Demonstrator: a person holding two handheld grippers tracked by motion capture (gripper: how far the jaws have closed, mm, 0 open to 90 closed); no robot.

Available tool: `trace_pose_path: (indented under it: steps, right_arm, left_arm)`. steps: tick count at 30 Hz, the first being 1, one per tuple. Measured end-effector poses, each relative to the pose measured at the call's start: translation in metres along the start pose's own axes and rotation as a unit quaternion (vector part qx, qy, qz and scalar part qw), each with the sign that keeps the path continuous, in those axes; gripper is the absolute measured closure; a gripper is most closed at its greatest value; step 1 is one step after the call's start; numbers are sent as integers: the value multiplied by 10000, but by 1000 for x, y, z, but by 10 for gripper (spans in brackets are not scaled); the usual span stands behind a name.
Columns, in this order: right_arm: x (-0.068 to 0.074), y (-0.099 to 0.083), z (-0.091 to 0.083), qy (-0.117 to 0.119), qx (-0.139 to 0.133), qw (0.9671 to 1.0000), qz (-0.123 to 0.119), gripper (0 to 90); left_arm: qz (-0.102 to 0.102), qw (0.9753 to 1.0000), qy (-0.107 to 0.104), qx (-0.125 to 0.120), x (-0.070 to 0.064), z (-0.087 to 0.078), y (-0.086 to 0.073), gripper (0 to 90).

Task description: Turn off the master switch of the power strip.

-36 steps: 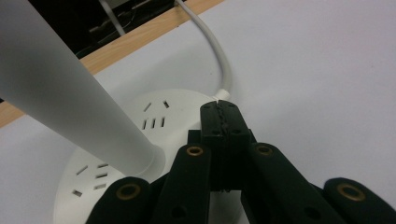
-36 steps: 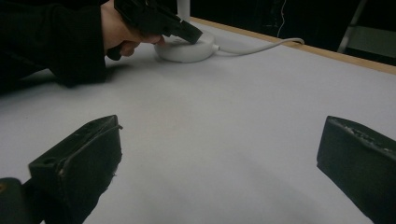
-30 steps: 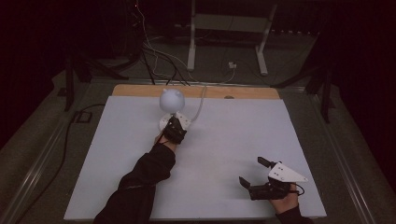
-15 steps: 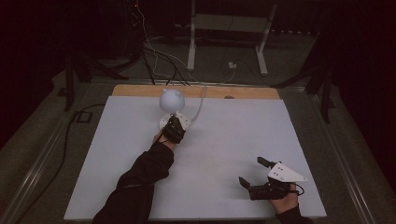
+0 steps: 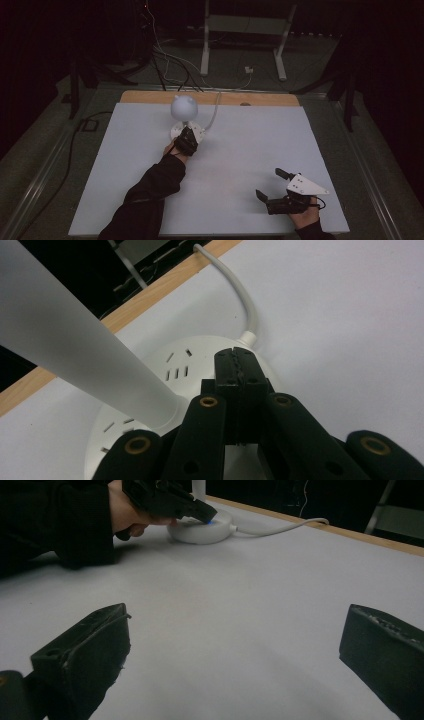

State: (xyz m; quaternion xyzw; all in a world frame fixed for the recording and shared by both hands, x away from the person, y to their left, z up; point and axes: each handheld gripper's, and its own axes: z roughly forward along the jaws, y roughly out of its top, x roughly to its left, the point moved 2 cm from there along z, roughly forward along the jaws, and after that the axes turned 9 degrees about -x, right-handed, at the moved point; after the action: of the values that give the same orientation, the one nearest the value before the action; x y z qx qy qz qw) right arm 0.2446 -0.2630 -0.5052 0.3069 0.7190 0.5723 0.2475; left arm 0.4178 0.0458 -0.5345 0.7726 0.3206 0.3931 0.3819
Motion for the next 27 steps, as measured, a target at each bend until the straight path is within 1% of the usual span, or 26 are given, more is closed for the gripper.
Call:
trace_pose_path:
  steps: [3, 6, 8, 9, 11, 15, 19, 21, 23, 24, 25, 26, 27]
  right_arm:
    - [0, 0, 0, 3, 4, 10000, 2, 0]
    - [0, 0, 0, 8, 7, 10000, 3, 0]
    - [0, 0, 1, 7, 13, 10000, -5, 0]
    - [0, 0, 1, 13, 12, 10000, -8, 0]
    - [1, 0, 1, 19, 8, 10000, -16, 0]
    - [1, 0, 1, 19, 19, 10000, -11, 0]
    - [1, 0, 1, 21, 18, 10000, -15, 0]
    - [1, 0, 1, 20, 16, 10000, -15, 0]
    - [1, 0, 1, 22, 21, 10000, -16, 0]
    - [1, 0, 1, 24, 21, 10000, -17, 0]
    - [1, 0, 1, 26, 13, 10000, -22, 0]
    - [1, 0, 1, 25, 16, 10000, -13, 0]
    - [1, 0, 1, 22, 13, 10000, -9, 0]
  left_arm:
    - [29, 10000, -34, 28, 1, 0, 1, 900]
    - [120, 9999, -57, 109, 1, 0, 3, 900]
    - [148, 9998, -87, 106, 1, 0, 2, 900]
    - [123, 9998, -103, 94, 2, 1, 2, 900]
    - [160, 9998, -97, 107, 1, 0, 2, 900]
    - [287, 9994, -107, 136, 1, 1, 3, 900]
    - [381, 9988, -143, 262, 1, 1, 6, 900]
    - [484, 9981, -166, 342, 1, 2, 8, 900]
    - [544, 9976, -184, 399, 0, 2, 9, 900]
    - [523, 9975, -201, 419, 1, 2, 10, 900]
    - [536, 9975, -206, 409, 1, 3, 9, 900]
    - [592, 9971, -227, 420, 1, 3, 10, 900]
    - [575, 9971, -242, 444, 1, 3, 10, 900]
